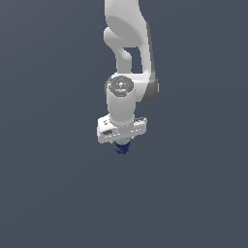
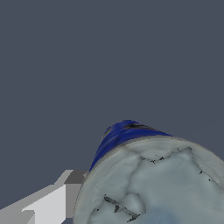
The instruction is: Pick up the object and move it to a goal position.
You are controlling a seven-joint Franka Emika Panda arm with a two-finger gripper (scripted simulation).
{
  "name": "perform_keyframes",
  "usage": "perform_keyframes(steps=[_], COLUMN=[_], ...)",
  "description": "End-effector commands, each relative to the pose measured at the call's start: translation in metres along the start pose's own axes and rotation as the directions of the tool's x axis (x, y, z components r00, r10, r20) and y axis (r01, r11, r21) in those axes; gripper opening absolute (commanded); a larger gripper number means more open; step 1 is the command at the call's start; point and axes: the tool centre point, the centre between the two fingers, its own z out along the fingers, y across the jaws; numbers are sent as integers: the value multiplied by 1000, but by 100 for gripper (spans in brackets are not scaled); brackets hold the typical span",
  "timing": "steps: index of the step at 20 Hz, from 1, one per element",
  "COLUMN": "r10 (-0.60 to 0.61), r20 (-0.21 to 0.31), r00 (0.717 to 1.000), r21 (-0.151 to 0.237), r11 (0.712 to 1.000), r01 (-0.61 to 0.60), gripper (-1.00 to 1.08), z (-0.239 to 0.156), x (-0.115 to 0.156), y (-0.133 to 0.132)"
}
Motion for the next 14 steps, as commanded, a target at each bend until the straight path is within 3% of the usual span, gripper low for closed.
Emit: perform_keyframes(steps=[1, 14], r10=[1, 1], r20=[-5, -6], r00=[1000, 1000], r21=[-1, 0], r11=[1000, 1000], r01=[-1, -1], gripper=[-100, -100], z=[-23, -140], x=[-4, -29], y=[21, 134])
